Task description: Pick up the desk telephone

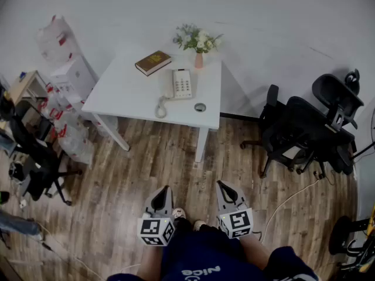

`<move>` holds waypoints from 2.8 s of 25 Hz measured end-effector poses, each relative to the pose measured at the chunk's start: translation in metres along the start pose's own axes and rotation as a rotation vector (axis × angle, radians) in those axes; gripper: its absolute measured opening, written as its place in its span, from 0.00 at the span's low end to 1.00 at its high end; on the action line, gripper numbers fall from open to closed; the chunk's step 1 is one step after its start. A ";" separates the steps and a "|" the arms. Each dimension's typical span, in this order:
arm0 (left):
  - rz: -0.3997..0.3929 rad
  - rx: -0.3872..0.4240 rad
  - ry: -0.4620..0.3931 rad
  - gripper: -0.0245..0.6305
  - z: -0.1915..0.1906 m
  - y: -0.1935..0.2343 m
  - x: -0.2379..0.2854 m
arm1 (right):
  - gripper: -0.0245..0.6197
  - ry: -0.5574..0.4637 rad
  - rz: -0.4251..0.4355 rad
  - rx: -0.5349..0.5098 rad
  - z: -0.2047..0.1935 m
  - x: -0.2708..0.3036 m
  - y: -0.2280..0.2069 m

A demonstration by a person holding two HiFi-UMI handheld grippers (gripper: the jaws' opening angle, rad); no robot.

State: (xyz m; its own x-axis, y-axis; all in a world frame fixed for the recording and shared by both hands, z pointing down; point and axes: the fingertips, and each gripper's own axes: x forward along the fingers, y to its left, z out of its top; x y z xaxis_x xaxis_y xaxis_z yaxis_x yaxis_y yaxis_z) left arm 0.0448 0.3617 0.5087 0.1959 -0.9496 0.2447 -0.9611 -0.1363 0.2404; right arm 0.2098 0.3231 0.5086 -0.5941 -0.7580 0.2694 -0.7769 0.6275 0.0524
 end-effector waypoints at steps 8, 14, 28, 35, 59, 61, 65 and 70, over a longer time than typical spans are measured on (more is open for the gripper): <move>-0.001 0.019 -0.017 0.06 0.008 0.003 0.002 | 0.07 -0.002 -0.013 -0.001 0.001 0.005 0.001; 0.032 0.023 -0.040 0.06 0.016 0.027 0.002 | 0.07 -0.062 -0.090 0.008 0.013 0.008 -0.010; -0.001 0.040 -0.095 0.06 0.049 0.086 0.036 | 0.08 -0.104 -0.119 0.009 0.032 0.064 0.001; -0.041 0.048 -0.084 0.06 0.059 0.098 0.058 | 0.08 -0.078 -0.152 0.044 0.029 0.083 0.002; 0.040 0.029 0.006 0.06 0.089 0.113 0.225 | 0.08 -0.037 0.033 0.046 0.050 0.256 -0.105; 0.056 0.020 0.009 0.06 0.092 0.116 0.240 | 0.07 -0.040 0.053 0.037 0.057 0.270 -0.114; 0.070 0.004 -0.001 0.06 0.100 0.113 0.271 | 0.08 -0.036 0.077 0.025 0.064 0.292 -0.138; 0.066 -0.006 0.000 0.06 0.102 0.105 0.303 | 0.08 -0.026 0.099 0.013 0.066 0.312 -0.162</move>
State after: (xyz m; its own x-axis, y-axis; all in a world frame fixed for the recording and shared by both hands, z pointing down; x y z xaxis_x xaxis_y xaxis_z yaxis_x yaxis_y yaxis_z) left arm -0.0162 0.0308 0.5120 0.1320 -0.9564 0.2606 -0.9708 -0.0716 0.2291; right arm 0.1365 -0.0269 0.5203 -0.6733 -0.6966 0.2479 -0.7164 0.6975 0.0143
